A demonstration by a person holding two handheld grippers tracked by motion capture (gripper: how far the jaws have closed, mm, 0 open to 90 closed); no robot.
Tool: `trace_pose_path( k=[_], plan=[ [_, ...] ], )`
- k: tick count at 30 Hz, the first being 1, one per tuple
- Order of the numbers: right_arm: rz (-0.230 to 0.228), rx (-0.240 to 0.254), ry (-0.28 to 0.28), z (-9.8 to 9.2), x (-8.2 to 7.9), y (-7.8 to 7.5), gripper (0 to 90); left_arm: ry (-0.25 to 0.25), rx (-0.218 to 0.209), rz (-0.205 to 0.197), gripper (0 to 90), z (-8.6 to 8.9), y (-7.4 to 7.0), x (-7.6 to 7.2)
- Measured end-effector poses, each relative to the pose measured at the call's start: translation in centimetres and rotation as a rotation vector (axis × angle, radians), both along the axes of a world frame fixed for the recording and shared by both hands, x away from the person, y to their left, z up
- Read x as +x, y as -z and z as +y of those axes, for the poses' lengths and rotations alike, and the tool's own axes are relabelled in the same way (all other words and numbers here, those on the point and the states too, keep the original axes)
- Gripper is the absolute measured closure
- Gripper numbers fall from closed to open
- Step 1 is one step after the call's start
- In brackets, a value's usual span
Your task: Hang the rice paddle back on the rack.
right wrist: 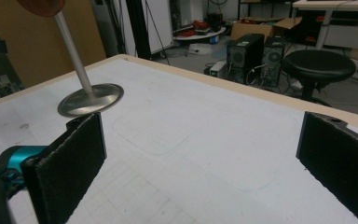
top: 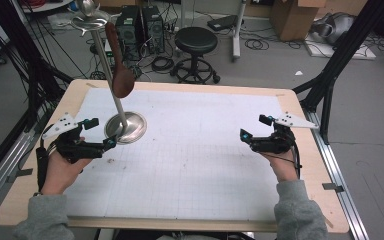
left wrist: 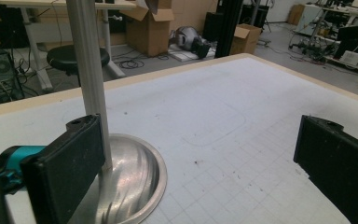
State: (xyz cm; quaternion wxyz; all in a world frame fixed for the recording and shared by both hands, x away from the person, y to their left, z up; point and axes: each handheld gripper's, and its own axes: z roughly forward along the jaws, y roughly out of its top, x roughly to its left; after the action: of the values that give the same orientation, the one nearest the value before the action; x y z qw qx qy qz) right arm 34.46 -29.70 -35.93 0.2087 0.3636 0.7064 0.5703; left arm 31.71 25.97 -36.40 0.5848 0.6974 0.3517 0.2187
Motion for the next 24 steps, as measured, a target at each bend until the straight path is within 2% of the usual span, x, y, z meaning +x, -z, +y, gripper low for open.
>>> trace_pose_path(
  k=[12,22,24],
  plan=[
    [0.001,0.019,0.051,-2.3,-0.9,1.2,0.1,-0.003,0.003,0.003,2.5,0.0,0.2,0.0],
    [0.009,0.028,0.085,-3.5,-1.8,2.4,0.1,-0.002,0.004,0.002,2.5,0.1,0.3,0.0],
    [0.004,0.023,0.090,-3.7,-2.1,2.5,0.1,0.009,-0.006,0.002,2.5,0.1,0.3,0.0]
  ],
)
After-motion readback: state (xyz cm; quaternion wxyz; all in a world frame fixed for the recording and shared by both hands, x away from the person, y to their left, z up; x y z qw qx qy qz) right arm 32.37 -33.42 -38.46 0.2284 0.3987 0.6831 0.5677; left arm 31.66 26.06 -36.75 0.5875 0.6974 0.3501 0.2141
